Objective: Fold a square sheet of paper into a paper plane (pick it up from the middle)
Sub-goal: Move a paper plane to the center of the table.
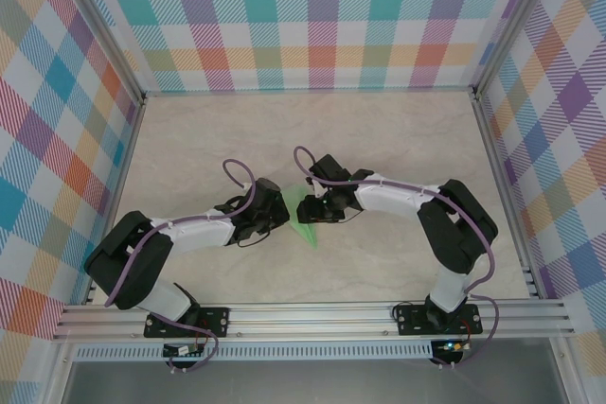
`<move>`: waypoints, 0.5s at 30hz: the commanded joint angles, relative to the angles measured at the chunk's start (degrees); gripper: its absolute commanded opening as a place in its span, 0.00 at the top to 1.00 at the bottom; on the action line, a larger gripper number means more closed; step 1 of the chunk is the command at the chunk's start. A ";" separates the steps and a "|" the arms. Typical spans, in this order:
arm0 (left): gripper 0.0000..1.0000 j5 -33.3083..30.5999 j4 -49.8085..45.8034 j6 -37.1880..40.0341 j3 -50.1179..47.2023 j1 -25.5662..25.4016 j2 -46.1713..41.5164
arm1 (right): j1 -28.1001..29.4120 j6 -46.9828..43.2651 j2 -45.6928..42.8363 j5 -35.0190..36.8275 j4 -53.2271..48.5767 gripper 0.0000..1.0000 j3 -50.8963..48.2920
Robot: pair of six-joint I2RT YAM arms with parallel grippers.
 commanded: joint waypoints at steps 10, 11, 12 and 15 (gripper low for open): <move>1.00 0.33 0.82 0.68 1.17 0.79 0.79 | 1.50 -2.07 -2.47 -1.15 0.41 0.56 -0.30; 1.00 0.35 0.82 0.62 1.17 0.79 0.81 | 1.59 -2.04 -1.81 -0.94 0.06 0.56 0.04; 1.00 0.30 0.83 0.62 1.12 0.79 0.81 | 1.64 -2.13 -1.08 -1.01 -0.10 0.56 0.37; 1.00 0.49 0.84 0.63 1.18 0.79 0.92 | 1.76 -2.32 0.22 -0.93 -0.56 0.55 0.86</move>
